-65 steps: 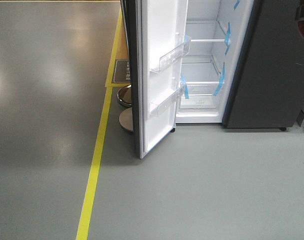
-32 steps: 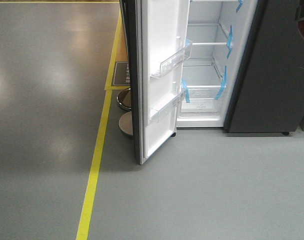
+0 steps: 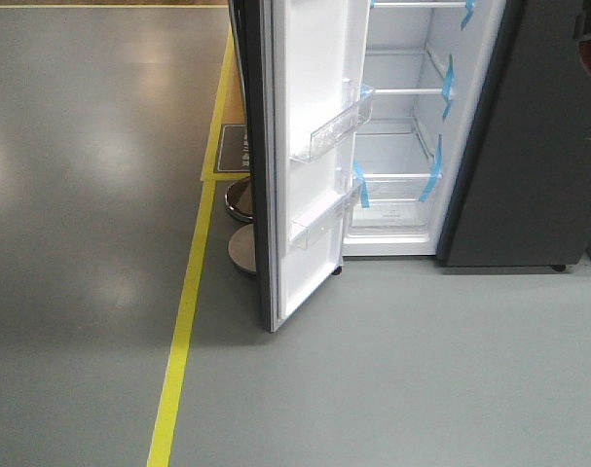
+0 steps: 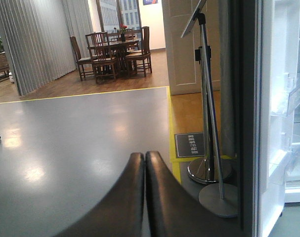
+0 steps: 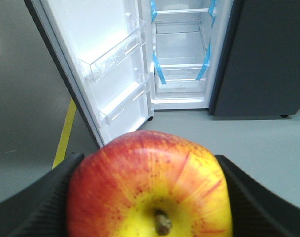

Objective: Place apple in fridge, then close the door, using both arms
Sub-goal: 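Approach the refrigerator opening with the apple held in the right gripper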

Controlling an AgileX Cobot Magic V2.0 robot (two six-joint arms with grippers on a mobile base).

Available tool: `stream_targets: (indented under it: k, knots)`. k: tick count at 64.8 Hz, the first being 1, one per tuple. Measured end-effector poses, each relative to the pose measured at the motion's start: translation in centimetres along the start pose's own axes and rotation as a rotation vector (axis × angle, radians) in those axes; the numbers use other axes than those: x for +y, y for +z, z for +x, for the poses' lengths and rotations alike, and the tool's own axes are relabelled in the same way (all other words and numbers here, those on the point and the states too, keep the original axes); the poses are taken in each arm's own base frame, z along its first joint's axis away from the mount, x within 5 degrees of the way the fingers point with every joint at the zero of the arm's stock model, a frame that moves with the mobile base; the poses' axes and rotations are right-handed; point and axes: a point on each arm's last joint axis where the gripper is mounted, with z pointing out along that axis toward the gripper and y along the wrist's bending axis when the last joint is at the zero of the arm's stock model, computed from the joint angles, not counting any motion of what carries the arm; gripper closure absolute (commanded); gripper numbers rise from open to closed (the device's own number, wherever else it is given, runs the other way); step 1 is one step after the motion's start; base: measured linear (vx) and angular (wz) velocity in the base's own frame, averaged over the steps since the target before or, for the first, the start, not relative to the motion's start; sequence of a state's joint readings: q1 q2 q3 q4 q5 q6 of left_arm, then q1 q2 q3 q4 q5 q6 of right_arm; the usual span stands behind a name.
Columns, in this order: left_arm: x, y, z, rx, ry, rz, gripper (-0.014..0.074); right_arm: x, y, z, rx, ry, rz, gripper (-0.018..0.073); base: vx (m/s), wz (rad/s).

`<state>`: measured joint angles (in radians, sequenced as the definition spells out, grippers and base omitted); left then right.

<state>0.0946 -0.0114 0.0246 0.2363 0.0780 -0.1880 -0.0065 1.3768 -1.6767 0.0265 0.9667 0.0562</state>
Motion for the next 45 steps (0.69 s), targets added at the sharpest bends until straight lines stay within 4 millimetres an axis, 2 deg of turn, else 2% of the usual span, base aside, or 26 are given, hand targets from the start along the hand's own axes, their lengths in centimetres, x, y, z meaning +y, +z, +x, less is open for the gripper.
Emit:
stream_targets:
  k: [45]
  knots:
    - [0.0,0.0,0.0,0.0,0.0,0.0,0.0602,0.0,0.0,0.0,0.0,0.0,0.0,0.0457,0.1,0.0]
